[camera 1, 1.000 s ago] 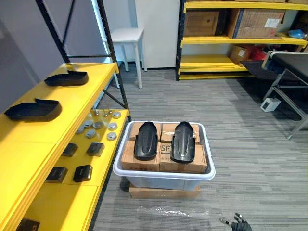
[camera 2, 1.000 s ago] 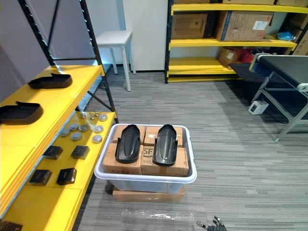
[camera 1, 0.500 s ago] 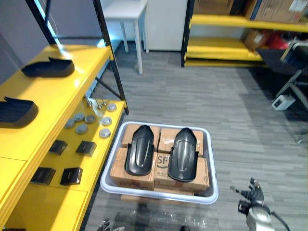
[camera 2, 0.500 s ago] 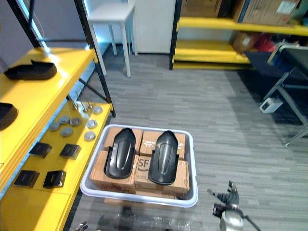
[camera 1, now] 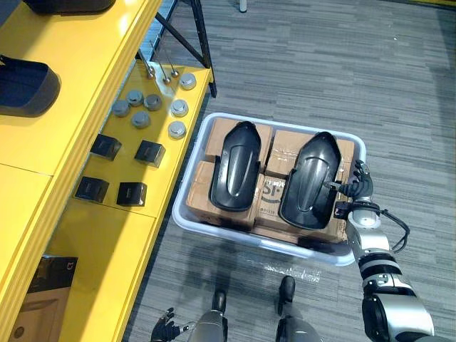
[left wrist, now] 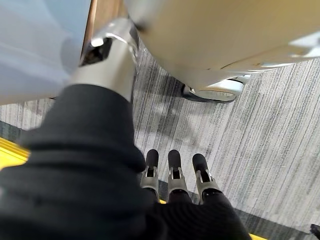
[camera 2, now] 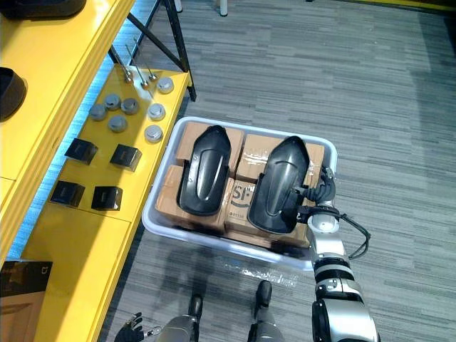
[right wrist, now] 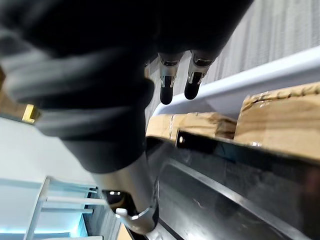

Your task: Walk over and take plastic housings, then place them on the shelf

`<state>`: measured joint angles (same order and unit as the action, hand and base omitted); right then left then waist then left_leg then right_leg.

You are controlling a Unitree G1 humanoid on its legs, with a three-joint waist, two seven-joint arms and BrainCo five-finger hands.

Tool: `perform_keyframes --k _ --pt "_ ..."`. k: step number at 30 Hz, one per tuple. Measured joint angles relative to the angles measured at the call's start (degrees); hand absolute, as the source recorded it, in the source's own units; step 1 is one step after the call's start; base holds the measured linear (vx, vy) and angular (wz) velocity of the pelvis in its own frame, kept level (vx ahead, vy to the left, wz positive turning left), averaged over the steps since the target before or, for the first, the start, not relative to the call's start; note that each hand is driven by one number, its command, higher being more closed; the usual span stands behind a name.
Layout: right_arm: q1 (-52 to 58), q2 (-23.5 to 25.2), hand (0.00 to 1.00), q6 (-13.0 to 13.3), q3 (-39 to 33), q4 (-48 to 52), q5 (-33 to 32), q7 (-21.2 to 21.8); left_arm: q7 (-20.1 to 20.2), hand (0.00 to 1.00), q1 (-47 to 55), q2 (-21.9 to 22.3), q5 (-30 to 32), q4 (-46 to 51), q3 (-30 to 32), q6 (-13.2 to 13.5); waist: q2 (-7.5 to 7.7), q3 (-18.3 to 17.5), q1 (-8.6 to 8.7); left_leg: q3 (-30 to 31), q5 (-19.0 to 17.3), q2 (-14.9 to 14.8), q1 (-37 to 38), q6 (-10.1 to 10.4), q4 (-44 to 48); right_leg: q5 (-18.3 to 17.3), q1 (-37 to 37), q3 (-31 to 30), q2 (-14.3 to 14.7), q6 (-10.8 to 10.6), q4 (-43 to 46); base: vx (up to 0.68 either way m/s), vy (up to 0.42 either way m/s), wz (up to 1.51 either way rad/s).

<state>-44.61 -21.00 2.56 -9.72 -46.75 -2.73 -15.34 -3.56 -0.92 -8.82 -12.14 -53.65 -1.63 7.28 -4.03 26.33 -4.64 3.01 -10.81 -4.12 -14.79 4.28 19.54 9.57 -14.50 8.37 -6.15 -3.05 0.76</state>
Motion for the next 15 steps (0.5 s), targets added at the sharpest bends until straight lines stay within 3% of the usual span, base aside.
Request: perform_keyframes --k 4,9,10,15 --pt "-3.21 0.00 0.00 -0.21 0.88 -7.10 0.34 -0.79 -1.03 0.00 -1.22 0.18 -1.31 -1.46 -0.07 0.30 -0.09 0.69 -0.79 0.10 -0.34 -0.27 -1.85 0.33 1.87 0.64 -0.84 -0.12 0.42 0.24 -0.33 -0.09 0.009 -0.02" --pt "-9.16 -0.18 0.00 -2.68 0.65 -15.84 3.60 -2.65 -2.60 0.00 -1.76 -0.27 -4.14 -2.30 -2.20 0.48 -0.31 1.27 -1.81 0.18 -0.52 -0.89 -3.47 0.61 3.46 1.22 -1.76 -0.12 1.10 0.66 -0.33 -0.04 -0.004 -0.01" --pt "-10.54 -0.77 1.00 -3.28 0.64 -17.75 4.14 -2.79 -2.91 0.00 -1.94 -0.28 -4.80 -2.60 -2.39 0.48 -0.34 1.29 -2.12 0.31 -0.55 -0.97 -4.04 0.66 3.86 1.32 -2.08 -0.04 1.18 0.66 -0.32 0.00 0.000 0.00" --pt "-13.96 -3.73 1.00 -3.86 -1.86 -23.27 5.80 -3.90 -3.72 0.00 -2.60 -0.76 -7.05 -4.50 -4.40 0.48 -0.38 1.36 -2.80 0.75 -0.67 -0.88 -5.89 0.66 5.02 1.59 -3.23 0.19 1.16 0.50 -0.27 -0.02 0.021 0.03"
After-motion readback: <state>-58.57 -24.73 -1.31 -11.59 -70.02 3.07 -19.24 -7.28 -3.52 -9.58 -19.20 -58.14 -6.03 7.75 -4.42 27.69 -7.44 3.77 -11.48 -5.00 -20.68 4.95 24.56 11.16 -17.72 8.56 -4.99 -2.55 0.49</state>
